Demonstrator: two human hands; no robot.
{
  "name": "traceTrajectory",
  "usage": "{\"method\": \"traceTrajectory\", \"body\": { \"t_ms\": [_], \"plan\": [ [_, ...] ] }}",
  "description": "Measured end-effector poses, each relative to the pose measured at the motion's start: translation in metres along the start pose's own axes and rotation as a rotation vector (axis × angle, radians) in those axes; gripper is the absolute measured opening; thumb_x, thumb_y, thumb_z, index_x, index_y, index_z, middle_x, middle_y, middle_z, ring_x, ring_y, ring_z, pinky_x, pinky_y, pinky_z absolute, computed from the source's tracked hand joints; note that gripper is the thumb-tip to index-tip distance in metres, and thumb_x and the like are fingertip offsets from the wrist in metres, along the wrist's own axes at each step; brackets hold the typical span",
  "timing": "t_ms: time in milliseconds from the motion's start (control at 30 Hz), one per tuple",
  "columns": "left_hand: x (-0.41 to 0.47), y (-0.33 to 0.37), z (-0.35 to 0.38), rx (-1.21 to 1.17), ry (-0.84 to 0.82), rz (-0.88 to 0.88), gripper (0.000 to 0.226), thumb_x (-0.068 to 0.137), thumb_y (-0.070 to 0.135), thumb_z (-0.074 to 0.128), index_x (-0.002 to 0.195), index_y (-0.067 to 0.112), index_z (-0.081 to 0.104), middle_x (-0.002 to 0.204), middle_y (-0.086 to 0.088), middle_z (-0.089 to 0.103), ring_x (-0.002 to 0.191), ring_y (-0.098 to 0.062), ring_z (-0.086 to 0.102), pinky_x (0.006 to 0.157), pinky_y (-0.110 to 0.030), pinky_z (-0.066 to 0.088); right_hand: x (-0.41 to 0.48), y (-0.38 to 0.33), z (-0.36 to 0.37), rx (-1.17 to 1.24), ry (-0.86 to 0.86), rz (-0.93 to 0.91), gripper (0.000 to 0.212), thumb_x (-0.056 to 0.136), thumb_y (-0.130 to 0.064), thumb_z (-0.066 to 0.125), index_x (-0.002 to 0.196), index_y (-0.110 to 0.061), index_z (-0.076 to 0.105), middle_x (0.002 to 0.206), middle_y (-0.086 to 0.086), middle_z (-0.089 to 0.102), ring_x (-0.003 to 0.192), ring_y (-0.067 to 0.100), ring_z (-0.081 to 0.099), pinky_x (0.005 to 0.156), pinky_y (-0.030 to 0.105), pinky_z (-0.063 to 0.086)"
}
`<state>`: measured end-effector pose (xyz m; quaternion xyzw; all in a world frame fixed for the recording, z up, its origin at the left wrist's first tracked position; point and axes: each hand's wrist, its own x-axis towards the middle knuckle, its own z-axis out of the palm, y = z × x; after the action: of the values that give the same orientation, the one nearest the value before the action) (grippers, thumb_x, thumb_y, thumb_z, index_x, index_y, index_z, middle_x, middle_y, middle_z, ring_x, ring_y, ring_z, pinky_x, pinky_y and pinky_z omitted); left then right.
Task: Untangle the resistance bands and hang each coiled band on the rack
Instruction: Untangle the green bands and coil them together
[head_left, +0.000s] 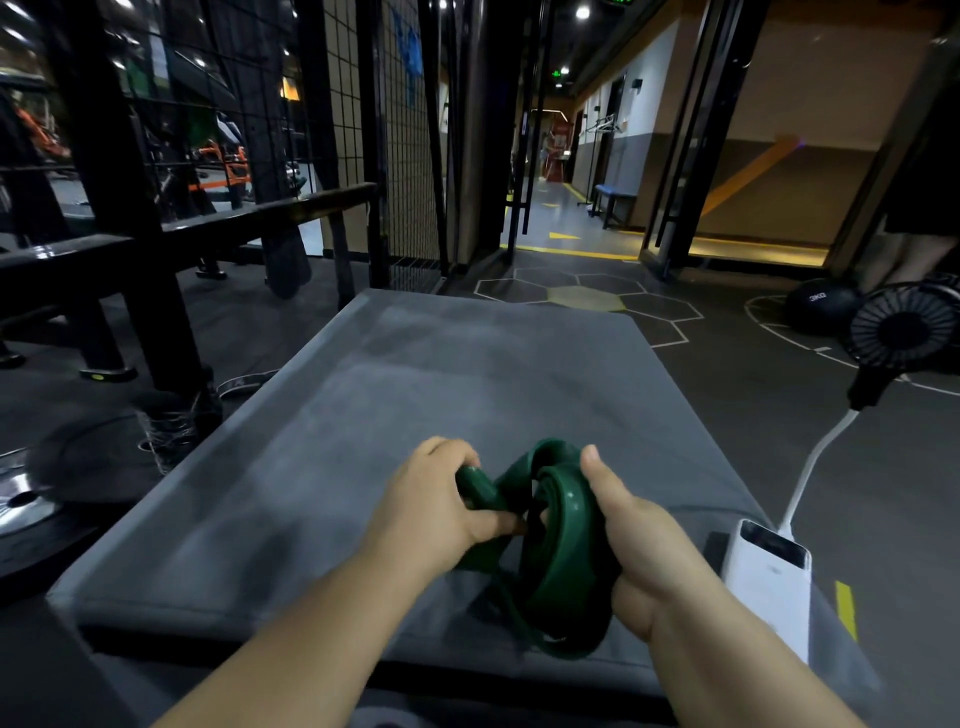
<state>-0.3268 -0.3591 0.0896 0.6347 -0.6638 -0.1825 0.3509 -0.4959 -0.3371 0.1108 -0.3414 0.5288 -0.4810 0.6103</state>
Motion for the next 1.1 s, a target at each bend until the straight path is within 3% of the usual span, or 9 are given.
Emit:
{"method": "traceTrajectory", "body": {
  "t_ms": [100, 267, 400, 500, 600, 733, 867, 1033, 1100],
  "plan": [
    [-0.005, 0.013, -0.007, 0.379, 0.123, -0.035, 0.059, 0.056, 0.073, 0.073, 0.071, 0.025, 0.042, 0.081, 0.008, 0.046, 0.074, -0.014, 0.049, 0.055, -0.029, 0.028, 0.000, 0.004, 0.004, -0.024, 0.003, -0.024, 0.053, 0.093, -0.049, 0.056, 0.095, 0.001, 0.073, 0.088, 0.020, 0.075, 0.082, 0.032, 0.073, 0.080, 0.041, 0.057],
    [-0.001, 0.013, -0.010, 0.642, 0.086, 0.035, 0.059, 0.058, 0.084, 0.059, 0.081, 0.030, 0.062, 0.087, 0.016, 0.047, 0.097, -0.013, 0.037, 0.076, -0.030, 0.021, -0.001, 0.007, 0.008, -0.048, 0.050, -0.030, 0.052, 0.095, -0.049, 0.054, 0.092, 0.000, 0.072, 0.081, 0.018, 0.075, 0.073, 0.030, 0.073, 0.071, 0.038, 0.057],
    [-0.008, 0.025, -0.011, 0.515, 0.033, -0.019, 0.059, 0.061, 0.081, 0.060, 0.074, 0.023, 0.063, 0.075, 0.006, 0.058, 0.089, -0.018, 0.054, 0.078, -0.032, 0.039, -0.002, 0.005, 0.009, -0.018, 0.069, -0.016, 0.052, 0.095, -0.048, 0.055, 0.093, 0.001, 0.071, 0.081, 0.020, 0.074, 0.071, 0.031, 0.073, 0.068, 0.038, 0.057],
    [-0.013, 0.026, -0.002, 0.206, -0.041, -0.140, 0.047, 0.066, 0.071, 0.068, 0.072, 0.025, 0.060, 0.070, 0.005, 0.065, 0.075, -0.017, 0.062, 0.062, -0.030, 0.045, -0.003, 0.001, 0.008, 0.034, 0.079, 0.004, 0.053, 0.094, -0.050, 0.054, 0.092, 0.000, 0.071, 0.081, 0.020, 0.074, 0.070, 0.031, 0.073, 0.068, 0.038, 0.056],
    [-0.015, 0.024, 0.003, -0.048, -0.005, -0.147, 0.039, 0.072, 0.064, 0.069, 0.070, 0.025, 0.064, 0.063, 0.009, 0.066, 0.067, -0.012, 0.064, 0.063, -0.031, 0.050, -0.005, 0.001, 0.009, 0.071, 0.069, 0.035, 0.055, 0.094, -0.052, 0.054, 0.097, 0.000, 0.071, 0.085, 0.021, 0.074, 0.075, 0.034, 0.074, 0.072, 0.041, 0.057],
    [-0.013, 0.021, 0.004, -0.029, -0.063, -0.032, 0.028, 0.086, 0.051, 0.061, 0.077, 0.025, 0.066, 0.066, 0.010, 0.066, 0.069, -0.010, 0.062, 0.064, -0.029, 0.047, -0.009, 0.001, 0.012, 0.092, 0.061, 0.041, 0.054, 0.095, -0.050, 0.054, 0.099, 0.000, 0.071, 0.087, 0.021, 0.074, 0.076, 0.033, 0.074, 0.070, 0.041, 0.056],
    [-0.014, 0.019, 0.004, 0.073, -0.143, 0.072, 0.029, 0.094, 0.039, 0.053, 0.118, 0.028, 0.063, 0.103, 0.007, 0.070, 0.098, -0.014, 0.063, 0.078, -0.026, 0.045, -0.013, -0.007, 0.008, 0.158, 0.088, 0.051, 0.051, 0.094, -0.047, 0.056, 0.098, 0.002, 0.070, 0.087, 0.023, 0.074, 0.073, 0.034, 0.073, 0.067, 0.040, 0.056],
    [-0.029, 0.023, 0.015, 0.313, -0.150, 0.093, 0.023, 0.086, 0.025, 0.052, 0.106, 0.022, 0.063, 0.103, -0.003, 0.070, 0.099, -0.028, 0.063, 0.076, -0.035, 0.050, -0.018, -0.003, 0.016, 0.123, 0.076, 0.043, 0.047, 0.089, -0.046, 0.064, 0.103, -0.002, 0.070, 0.088, 0.021, 0.074, 0.082, 0.038, 0.072, 0.078, 0.051, 0.058],
    [-0.027, 0.019, 0.021, 0.018, -0.192, 0.038, 0.027, 0.079, 0.020, 0.051, 0.101, 0.020, 0.067, 0.097, 0.000, 0.073, 0.095, -0.024, 0.066, 0.078, -0.035, 0.053, -0.019, -0.005, 0.017, 0.146, 0.073, -0.003, 0.044, 0.090, -0.044, 0.062, 0.102, -0.001, 0.070, 0.085, 0.021, 0.074, 0.073, 0.034, 0.073, 0.069, 0.044, 0.059]
  ]
}}
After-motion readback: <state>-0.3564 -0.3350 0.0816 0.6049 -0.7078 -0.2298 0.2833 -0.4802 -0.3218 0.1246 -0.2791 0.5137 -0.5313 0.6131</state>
